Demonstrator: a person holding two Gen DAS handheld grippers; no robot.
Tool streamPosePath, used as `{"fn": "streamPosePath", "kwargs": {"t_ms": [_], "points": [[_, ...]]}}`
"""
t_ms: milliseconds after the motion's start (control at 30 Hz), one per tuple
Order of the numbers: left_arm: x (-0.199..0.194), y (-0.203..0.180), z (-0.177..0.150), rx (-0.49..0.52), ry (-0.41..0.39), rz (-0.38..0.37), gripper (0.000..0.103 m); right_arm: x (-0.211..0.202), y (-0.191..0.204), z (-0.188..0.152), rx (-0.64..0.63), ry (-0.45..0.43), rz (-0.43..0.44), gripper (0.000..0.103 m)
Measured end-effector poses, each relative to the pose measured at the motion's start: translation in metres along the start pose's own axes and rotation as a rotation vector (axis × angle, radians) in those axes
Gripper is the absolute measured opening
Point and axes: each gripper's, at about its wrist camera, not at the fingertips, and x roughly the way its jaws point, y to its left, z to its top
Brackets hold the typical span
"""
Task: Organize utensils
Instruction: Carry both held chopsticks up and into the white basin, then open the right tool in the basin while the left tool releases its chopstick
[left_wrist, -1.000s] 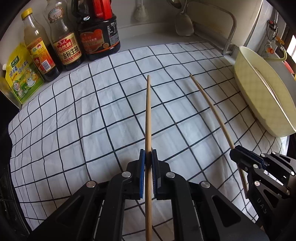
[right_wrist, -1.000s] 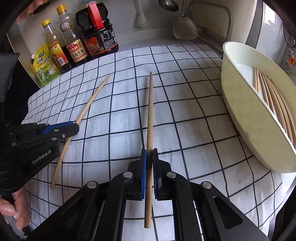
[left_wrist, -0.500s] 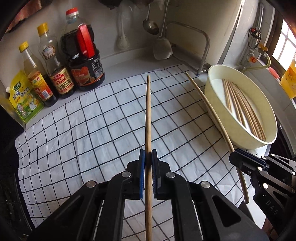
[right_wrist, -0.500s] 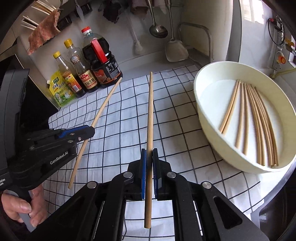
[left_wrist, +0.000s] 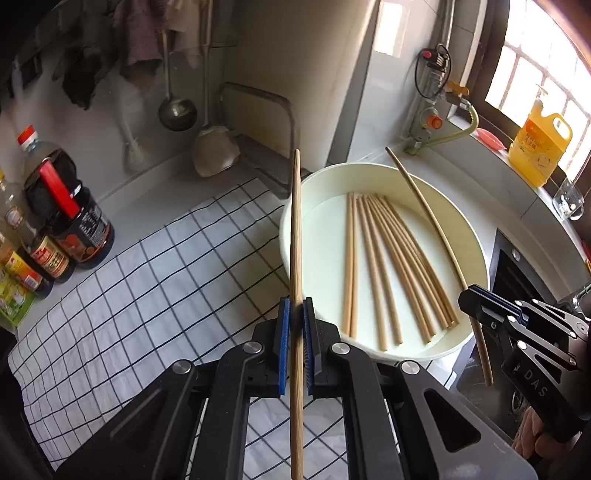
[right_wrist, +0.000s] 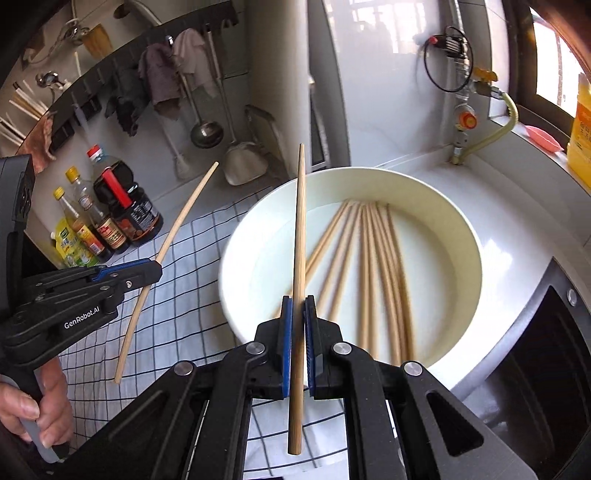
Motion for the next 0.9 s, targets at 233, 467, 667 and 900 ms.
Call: {"fn": "streamPosePath", "kwargs": {"t_ms": [233, 467, 667, 900], "points": [[0.019, -0.046, 0.029, 0.065, 0.004, -0.031, 0.008, 0.008, -0.044, 0.01, 0.055, 0.009, -0.023, 0.006], [0.042, -0.069, 0.049, 0.086, 0.038, -0.017, 0.008, 0.03, -0.064, 0.025, 0.058, 0.037, -0.003, 0.006], [0.068, -0.076, 0.058, 0.07, 0.097, -0.006, 0.008, 0.054, -0.071, 0.031, 0.051, 0.087, 0.005, 0.006], [0.1, -0.083, 0.058, 0.083, 0.153, 0.008, 0.008, 0.081, -0.078, 0.032, 0.071, 0.145, 0.003, 0.006]]}}
